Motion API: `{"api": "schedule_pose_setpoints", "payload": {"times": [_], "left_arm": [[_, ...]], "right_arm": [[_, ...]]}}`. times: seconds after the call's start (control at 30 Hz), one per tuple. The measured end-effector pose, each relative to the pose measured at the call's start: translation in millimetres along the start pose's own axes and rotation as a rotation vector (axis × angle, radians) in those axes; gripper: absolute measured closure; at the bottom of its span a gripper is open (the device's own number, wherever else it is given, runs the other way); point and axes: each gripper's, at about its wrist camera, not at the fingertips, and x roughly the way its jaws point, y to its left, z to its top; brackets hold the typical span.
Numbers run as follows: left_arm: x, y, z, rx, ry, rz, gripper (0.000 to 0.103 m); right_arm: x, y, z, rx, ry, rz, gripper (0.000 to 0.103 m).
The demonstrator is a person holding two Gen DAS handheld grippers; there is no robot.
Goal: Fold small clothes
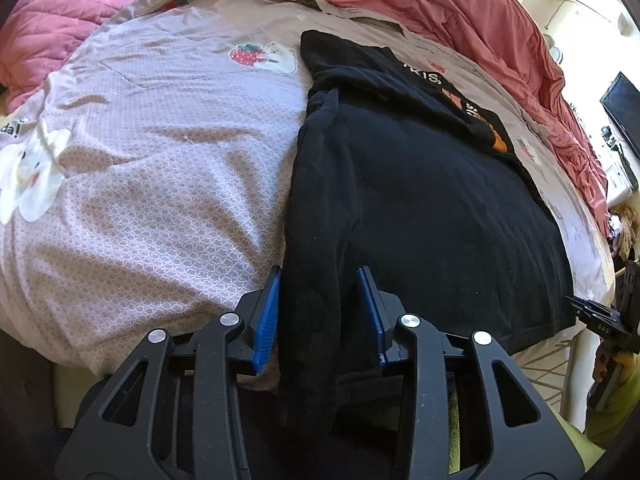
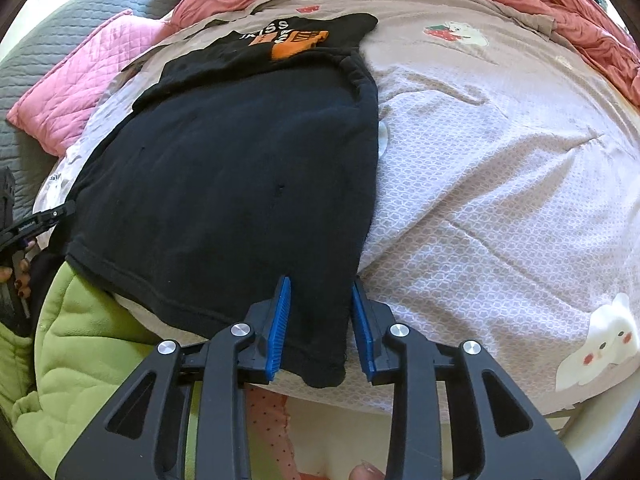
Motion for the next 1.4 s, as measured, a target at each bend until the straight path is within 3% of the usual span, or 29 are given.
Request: {"api": "schedule_pose_setpoints", "payload": {"times": [0.1,0.17,0.37,0.5,0.57,0.7,0.9,1.03,1.17,1.4], "left_arm": [[-2,-3,-1,0.009,-0.013,0.016,0.083],[-6,-6,0,0.025,-0.032,0.031,0.095],[-3,-2,0,0.011,-0.012,0.007,0.094],[3,-7,-3,0.026,0.009,0.016,0.088],[3,-10,-3,0.033,0.006,0.024,0.086],[-3,-13,-3,0.048,-0.028,0.057,0.098],[-30,-13,8,0.018,-0.111,-0.018,0.100],[-46,-14,29,-0.017,-0.157,-0.089,0.100],[-52,-10,57,-0.061,-0.198,-0.103,0.100],[-37,-9,116,-0.102,-0.205,-0.121,0.100]], "right_arm": [[-7,3,4,-0.025,-0.011,0.008,0.092],[-13,2,8,-0.023,-0.027,0.028,0.094],[-17,-7,13,0.012,-0.026,0.087,0.094],[-9,1,7,-0.011,0.006,0.097,0.078],[-5,4,6,-0.012,0.013,0.089,0.076],[-15,3,8,-0.033,-0.019,0.057,0.094],[-49,-6,24,-0.010,-0.124,0.132,0.096],[-64,-10,45,0.003,-0.212,0.177,0.096],[-69,-23,79,0.058,-0.299,0.220,0.096],[-53,-47,135,0.161,-0.371,0.211,0.096]]}}
